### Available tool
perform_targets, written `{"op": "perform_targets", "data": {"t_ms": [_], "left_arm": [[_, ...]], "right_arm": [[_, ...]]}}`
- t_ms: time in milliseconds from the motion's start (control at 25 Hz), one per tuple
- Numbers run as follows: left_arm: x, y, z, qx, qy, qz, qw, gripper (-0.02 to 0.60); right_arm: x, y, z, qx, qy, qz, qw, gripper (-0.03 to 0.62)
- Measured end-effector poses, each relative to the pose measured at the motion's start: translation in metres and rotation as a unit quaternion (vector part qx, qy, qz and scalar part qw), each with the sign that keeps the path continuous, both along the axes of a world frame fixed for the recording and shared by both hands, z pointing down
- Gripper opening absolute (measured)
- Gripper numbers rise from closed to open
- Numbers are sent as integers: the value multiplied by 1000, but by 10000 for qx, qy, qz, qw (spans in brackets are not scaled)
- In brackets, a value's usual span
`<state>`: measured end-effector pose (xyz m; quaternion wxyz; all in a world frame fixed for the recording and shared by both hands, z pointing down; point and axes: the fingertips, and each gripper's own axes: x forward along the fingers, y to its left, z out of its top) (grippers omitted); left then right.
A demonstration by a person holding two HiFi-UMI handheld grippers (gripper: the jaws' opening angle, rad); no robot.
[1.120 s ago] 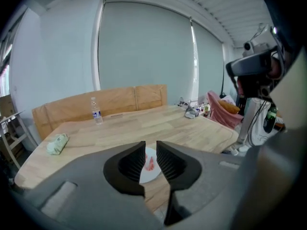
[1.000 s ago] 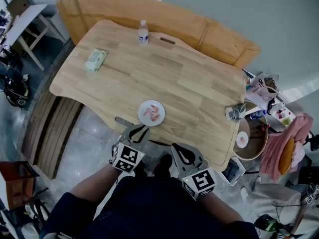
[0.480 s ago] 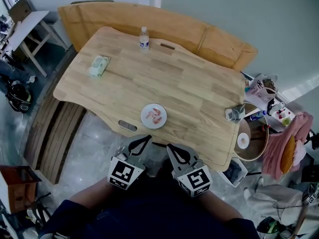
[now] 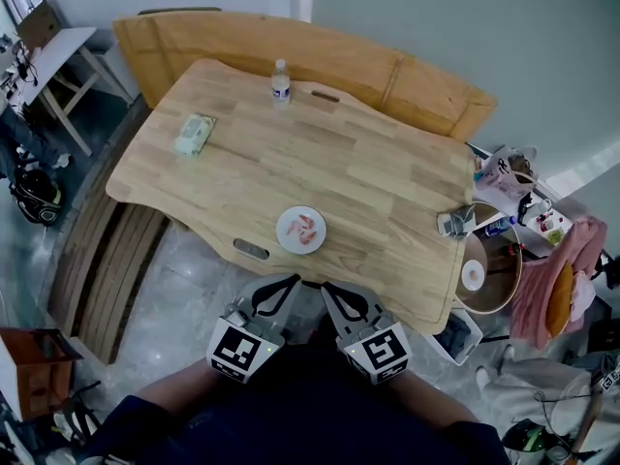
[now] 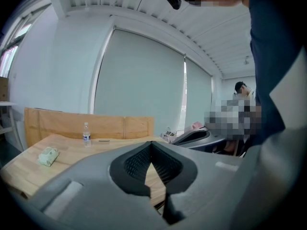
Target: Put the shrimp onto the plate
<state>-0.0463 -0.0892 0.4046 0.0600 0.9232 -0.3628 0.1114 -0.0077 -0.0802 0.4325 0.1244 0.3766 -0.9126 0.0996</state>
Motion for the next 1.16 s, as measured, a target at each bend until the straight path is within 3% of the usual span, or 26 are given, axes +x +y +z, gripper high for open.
{"op": "perform_targets", "data": {"t_ms": [1160], "left_arm": [[-4,-3,3,-59,114,-96,9999,6]], "right_arm": [[-4,-4,-1,-30,50,-121,9999,9]]}}
